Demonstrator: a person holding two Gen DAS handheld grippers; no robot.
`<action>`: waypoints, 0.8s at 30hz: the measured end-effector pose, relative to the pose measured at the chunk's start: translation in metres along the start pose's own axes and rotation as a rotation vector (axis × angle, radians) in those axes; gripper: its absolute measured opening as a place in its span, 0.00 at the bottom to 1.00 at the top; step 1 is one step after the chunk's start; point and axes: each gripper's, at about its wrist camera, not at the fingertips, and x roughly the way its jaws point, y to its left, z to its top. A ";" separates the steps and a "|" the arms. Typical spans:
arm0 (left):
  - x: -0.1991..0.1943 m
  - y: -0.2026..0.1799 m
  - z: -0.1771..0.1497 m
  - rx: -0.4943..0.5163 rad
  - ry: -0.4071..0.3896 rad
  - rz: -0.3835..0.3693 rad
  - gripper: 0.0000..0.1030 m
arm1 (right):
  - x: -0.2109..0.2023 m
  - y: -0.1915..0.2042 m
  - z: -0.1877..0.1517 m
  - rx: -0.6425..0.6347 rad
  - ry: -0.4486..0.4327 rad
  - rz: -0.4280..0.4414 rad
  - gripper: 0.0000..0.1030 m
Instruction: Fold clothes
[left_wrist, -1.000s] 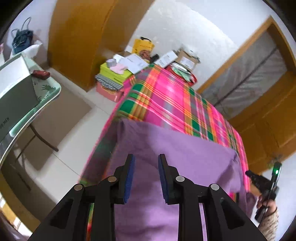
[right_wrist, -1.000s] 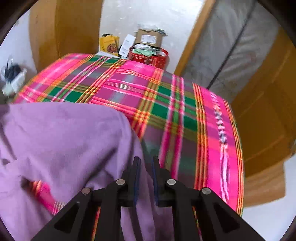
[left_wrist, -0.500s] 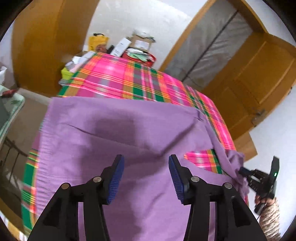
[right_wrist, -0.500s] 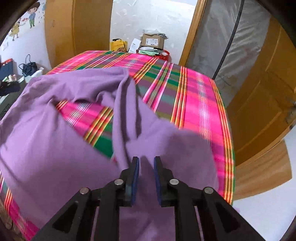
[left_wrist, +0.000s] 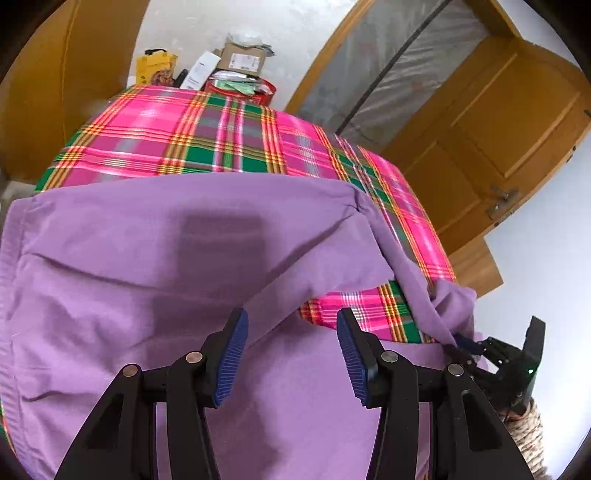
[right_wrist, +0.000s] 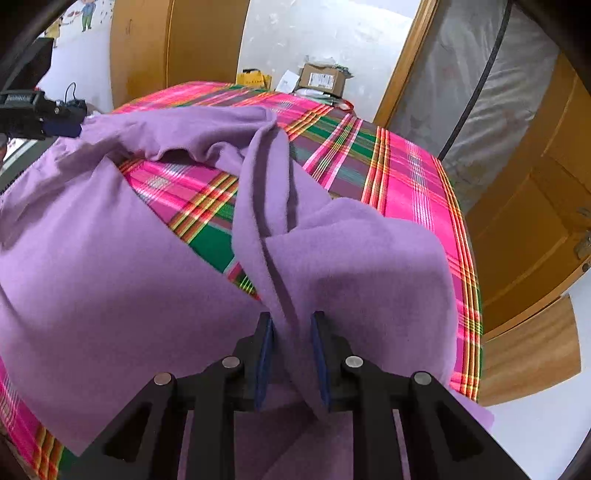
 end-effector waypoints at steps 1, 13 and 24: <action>0.003 -0.001 0.001 0.004 0.001 0.004 0.50 | 0.000 -0.001 0.000 -0.002 -0.009 -0.001 0.15; 0.043 -0.020 0.016 0.068 0.022 0.040 0.50 | -0.026 -0.080 0.048 0.167 -0.204 -0.175 0.02; 0.072 -0.015 0.022 0.069 0.055 0.048 0.50 | 0.029 -0.165 0.093 0.286 -0.099 -0.303 0.02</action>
